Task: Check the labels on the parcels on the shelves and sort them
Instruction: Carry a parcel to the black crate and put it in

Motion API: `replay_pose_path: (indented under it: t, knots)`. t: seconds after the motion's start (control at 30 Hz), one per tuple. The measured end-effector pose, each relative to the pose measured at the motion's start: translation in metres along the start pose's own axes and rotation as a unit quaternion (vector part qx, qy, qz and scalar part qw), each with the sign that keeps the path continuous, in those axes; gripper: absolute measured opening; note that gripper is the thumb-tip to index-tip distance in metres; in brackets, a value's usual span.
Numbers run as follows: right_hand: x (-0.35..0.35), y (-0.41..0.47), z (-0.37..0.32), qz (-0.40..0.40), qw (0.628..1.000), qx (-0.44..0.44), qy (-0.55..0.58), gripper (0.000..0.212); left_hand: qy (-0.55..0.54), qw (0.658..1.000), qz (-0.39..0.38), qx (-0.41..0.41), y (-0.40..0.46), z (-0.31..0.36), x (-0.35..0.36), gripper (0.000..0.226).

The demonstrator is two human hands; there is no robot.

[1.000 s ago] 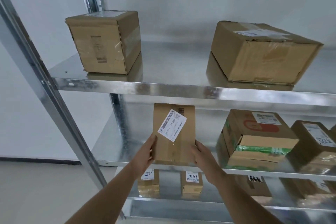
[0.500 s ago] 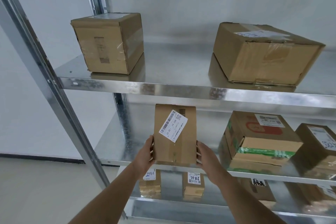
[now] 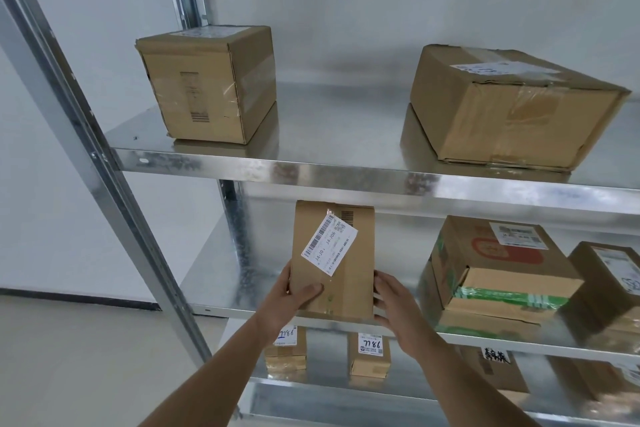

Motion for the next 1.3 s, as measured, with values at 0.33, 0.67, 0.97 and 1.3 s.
replay_pose_path:
  t: [0.33,0.67,0.97,1.3]
  knots:
    - [-0.002,-0.011,-0.017,-0.128,0.991,-0.012,-0.026,0.062,-0.019,0.999,0.015,-0.031,0.001,-0.003,0.001,0.113]
    - [-0.026,0.010,-0.015,-0.046,0.998,-0.035,-0.011,0.057,0.056,0.998,0.020,0.000,0.013,0.007,-0.004,0.052]
    - [-0.011,0.004,-0.020,-0.017,0.996,-0.077,-0.046,0.039,-0.001,0.999,-0.002,-0.049,0.002,0.005,0.004,0.038]
    - [-0.010,0.006,-0.019,-0.017,0.992,-0.096,-0.075,0.038,0.023,0.999,-0.004,-0.035,0.002,0.006,0.004,0.040]
Point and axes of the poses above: each hand's wrist, its own y-axis towards the middle knuckle, its own x-axis out of the palm, z = x × y, the point moved 9 cm from there along y, towards the middle knuckle, and after that the axes turned 15 degrees about z, right-handed, at the moved point
